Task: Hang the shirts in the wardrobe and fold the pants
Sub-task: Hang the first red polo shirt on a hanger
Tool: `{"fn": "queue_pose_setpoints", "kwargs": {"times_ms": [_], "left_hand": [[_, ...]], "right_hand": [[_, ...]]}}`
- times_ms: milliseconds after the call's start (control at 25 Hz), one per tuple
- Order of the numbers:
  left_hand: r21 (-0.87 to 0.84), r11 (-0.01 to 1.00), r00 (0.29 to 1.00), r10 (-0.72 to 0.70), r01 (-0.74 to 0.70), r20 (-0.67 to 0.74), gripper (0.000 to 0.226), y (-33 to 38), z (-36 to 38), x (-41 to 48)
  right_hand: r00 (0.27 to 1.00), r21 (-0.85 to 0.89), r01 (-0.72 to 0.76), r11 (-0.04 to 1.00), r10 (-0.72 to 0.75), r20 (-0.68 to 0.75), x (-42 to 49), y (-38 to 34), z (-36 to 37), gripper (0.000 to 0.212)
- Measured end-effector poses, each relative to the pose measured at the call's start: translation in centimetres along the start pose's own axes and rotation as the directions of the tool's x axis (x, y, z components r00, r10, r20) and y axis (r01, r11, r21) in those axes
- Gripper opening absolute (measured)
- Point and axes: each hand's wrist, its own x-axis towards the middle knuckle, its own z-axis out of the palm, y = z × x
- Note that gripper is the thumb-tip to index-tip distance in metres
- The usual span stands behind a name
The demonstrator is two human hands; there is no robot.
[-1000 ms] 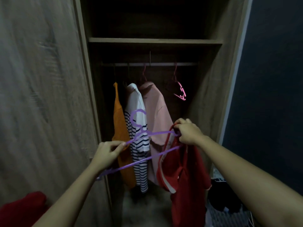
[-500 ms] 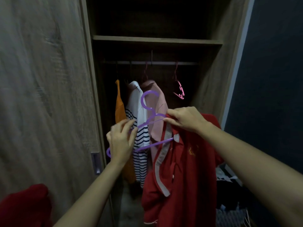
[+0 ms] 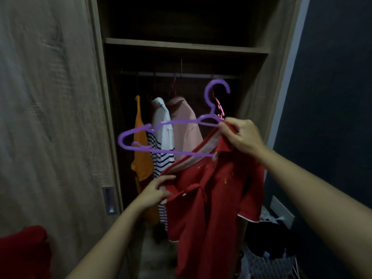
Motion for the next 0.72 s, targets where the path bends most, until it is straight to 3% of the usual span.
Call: {"fn": "queue_pose_setpoints", "kwargs": {"times_ms": [40,160,320,400,480,520,560,640,680,720], "left_hand": [[-0.032,0.999,0.998,0.005,-0.003,0.058,0.056,0.5,-1.4,0.2],[0.008,0.999,0.998,-0.032,0.032,0.052,0.045,1.7,-5.2,0.9],[0.224,0.964,0.987,-0.153,0.140,0.040,0.036,4.1,-6.4,2.3],[0.412,0.889,0.976,-0.140,0.199,-0.170,0.024,5.8,-5.4,3.5],[0.592,0.763,0.906,0.018,0.261,-0.422,0.026,8.1,-2.9,3.7],[0.662,0.722,0.889,0.149,0.201,-0.433,0.027,9.3,-1.1,3.5],[0.732,0.678,0.885,0.296,0.070,-0.359,0.030,10.2,0.9,3.1],[0.792,0.567,0.872,0.480,-0.227,-0.094,0.040,10.4,3.5,1.6],[0.770,0.565,0.850,0.524,-0.297,-0.057,0.045,10.1,3.4,1.1],[0.726,0.617,0.813,0.565,-0.305,-0.138,0.047,9.7,2.3,1.1]], "right_hand": [[0.998,0.023,-0.060,0.998,0.060,0.012,-0.8,1.4,-0.3,0.048],[0.988,-0.046,-0.118,0.992,0.122,0.099,-3.9,5.2,-0.7,0.059],[0.953,-0.365,-0.019,0.931,0.127,0.275,-6.6,7.1,-0.3,0.070],[0.950,-0.477,0.034,0.878,0.120,0.288,-6.4,5.3,1.3,0.065],[0.957,-0.508,-0.041,0.860,0.179,0.227,-5.4,2.4,3.3,0.059],[0.953,-0.482,-0.127,0.867,0.241,0.182,-4.7,1.4,3.9,0.058],[0.940,-0.419,-0.229,0.879,0.311,0.138,-4.1,0.8,4.1,0.058],[0.913,-0.281,-0.348,0.894,0.391,0.113,-3.4,1.2,3.6,0.059],[0.911,-0.227,-0.356,0.906,0.391,0.129,-3.4,1.9,3.2,0.059],[0.918,-0.177,-0.344,0.922,0.370,0.142,-3.4,2.6,2.7,0.061]]}}
